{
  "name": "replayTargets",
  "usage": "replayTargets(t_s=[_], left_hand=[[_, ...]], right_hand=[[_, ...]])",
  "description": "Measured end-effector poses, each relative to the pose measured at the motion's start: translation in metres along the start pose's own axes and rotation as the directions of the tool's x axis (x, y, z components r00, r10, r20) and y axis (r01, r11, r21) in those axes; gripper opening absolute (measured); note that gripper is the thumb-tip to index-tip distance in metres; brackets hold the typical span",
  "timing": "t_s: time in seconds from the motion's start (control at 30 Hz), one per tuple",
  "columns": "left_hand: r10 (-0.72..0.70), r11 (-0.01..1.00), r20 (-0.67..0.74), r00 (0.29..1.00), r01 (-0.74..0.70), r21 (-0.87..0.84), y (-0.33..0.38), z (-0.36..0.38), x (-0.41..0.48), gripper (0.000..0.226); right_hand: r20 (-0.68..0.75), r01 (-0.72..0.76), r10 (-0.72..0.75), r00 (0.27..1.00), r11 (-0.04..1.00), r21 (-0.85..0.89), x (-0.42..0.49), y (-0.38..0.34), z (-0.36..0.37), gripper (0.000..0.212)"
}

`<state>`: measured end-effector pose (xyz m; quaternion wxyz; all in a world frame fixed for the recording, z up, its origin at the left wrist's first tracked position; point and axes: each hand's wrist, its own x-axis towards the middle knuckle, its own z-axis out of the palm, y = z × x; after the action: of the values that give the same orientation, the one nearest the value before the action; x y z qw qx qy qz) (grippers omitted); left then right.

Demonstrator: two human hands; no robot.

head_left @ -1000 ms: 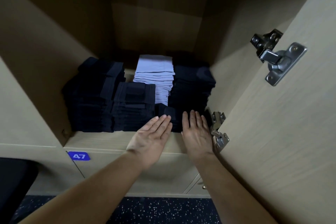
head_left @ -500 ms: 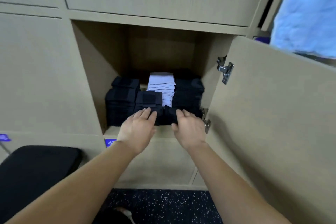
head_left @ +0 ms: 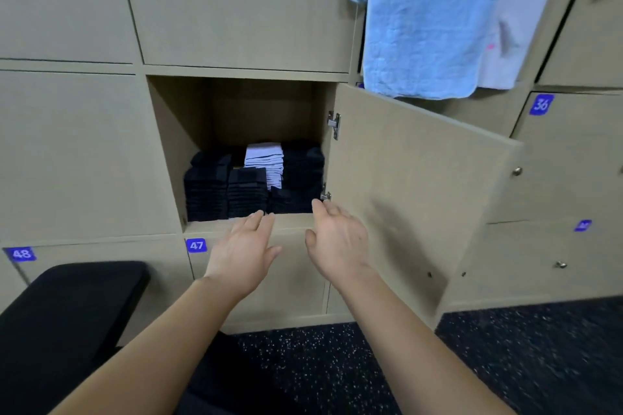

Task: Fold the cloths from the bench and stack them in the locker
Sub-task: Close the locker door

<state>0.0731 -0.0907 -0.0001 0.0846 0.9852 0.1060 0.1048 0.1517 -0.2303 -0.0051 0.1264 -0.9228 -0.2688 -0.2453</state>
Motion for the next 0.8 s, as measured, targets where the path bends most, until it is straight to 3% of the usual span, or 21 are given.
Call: replayTargets(t_s=[0.1, 0.2, 0.37, 0.47, 0.53, 0.67, 0.73, 0.8], left_hand=[[0.048, 0.998, -0.030, 0.998, -0.049, -0.043, 0.028, -0.002, -0.019, 0.063], [0.139, 0.988, -0.092, 0.986, -0.144, -0.052, 0.064, -0.009, -0.030, 0.066], [0.337, 0.922, -0.245, 0.909, -0.372, -0.109, 0.137, -0.017, -0.036, 0.070], [0.383, 0.887, -0.280, 0.880, -0.436, -0.155, 0.181, -0.008, -0.034, 0.072], [0.358, 0.889, -0.295, 0.886, -0.420, -0.183, 0.206, -0.003, -0.035, 0.071], [0.262, 0.942, -0.222, 0.939, -0.299, -0.153, 0.229, 0.008, -0.028, 0.079], [0.236, 0.947, -0.252, 0.939, -0.280, -0.156, 0.227, 0.009, -0.026, 0.087], [0.231, 0.952, -0.269, 0.935, -0.274, -0.135, 0.221, 0.009, -0.026, 0.072]], right_hand=[[-0.074, 0.028, -0.029, 0.997, 1.000, -0.010, -0.024, 0.012, -0.035, 0.046], [-0.249, 0.041, -0.047, 0.967, 0.999, -0.030, -0.042, 0.027, -0.080, 0.043], [-0.598, 0.058, -0.020, 0.801, 0.997, 0.044, -0.072, 0.063, -0.139, 0.045], [-0.698, 0.040, 0.034, 0.715, 0.995, 0.089, -0.084, 0.089, -0.149, 0.047], [-0.647, -0.037, 0.120, 0.753, 0.989, 0.141, -0.089, 0.102, -0.148, 0.054], [-0.287, -0.231, 0.343, 0.894, 0.904, 0.361, -0.094, 0.108, -0.138, 0.061], [-0.256, -0.225, 0.328, 0.909, 0.905, 0.361, -0.094, 0.107, -0.130, 0.057], [-0.326, -0.189, 0.311, 0.893, 0.915, 0.356, -0.092, 0.106, -0.123, 0.052]])
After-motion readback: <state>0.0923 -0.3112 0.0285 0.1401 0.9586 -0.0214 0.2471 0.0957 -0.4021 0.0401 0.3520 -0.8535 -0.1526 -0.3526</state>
